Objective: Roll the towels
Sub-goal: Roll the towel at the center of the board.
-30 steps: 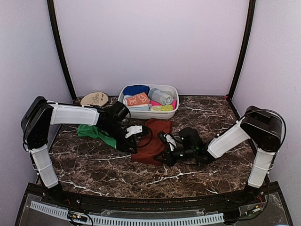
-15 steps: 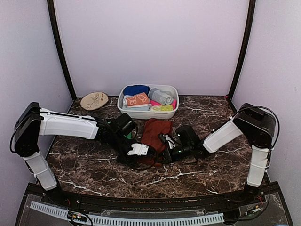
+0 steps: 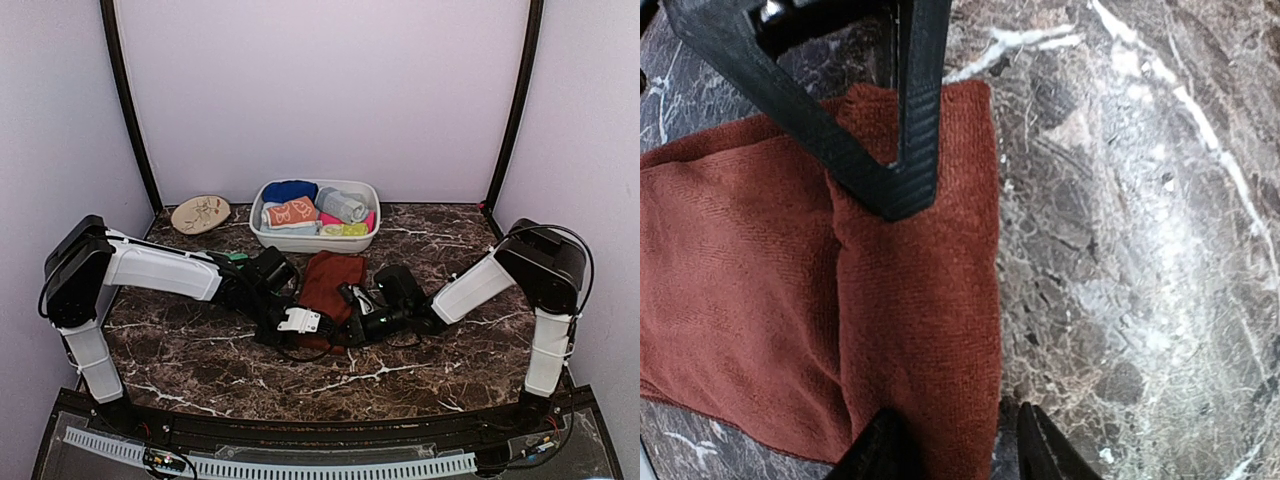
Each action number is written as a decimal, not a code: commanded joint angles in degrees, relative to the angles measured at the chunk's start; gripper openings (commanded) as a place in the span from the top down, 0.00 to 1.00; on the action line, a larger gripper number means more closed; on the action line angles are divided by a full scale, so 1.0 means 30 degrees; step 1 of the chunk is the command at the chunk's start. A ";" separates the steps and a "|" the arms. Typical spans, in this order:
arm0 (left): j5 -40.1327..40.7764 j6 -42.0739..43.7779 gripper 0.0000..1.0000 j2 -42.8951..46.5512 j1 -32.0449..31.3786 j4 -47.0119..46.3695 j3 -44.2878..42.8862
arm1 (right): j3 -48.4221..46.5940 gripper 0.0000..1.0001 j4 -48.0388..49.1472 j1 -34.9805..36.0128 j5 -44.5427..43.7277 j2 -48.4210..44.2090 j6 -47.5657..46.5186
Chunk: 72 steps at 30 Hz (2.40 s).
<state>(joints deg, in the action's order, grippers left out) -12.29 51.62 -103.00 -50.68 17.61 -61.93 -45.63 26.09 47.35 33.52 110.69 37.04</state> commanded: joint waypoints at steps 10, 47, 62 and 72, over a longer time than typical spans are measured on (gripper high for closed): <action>0.2286 0.0465 0.62 -0.1404 0.0031 -0.1112 0.0491 | 0.0852 1.00 -0.0031 -0.0432 0.0326 0.0016 0.0988; -0.8281 -0.1027 1.00 -0.5760 0.2243 1.2703 -0.7908 | 0.2271 0.35 -0.2961 1.0924 -1.6786 -0.6425 -2.1288; -0.7759 -0.0551 1.00 -0.6145 0.2357 1.2826 -0.7906 | -0.0604 0.46 -0.1326 0.8666 -1.5801 -0.2227 -2.3475; -0.8522 -0.0894 0.75 -0.5292 0.3168 1.1917 -0.7347 | -0.0641 0.80 -0.1918 0.7527 -1.4873 -0.1400 -2.0240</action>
<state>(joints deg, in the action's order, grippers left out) -36.23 48.86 -120.86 -42.68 53.52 -85.34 -46.83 19.73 71.92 -12.12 105.27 -29.67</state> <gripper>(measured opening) 0.204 0.220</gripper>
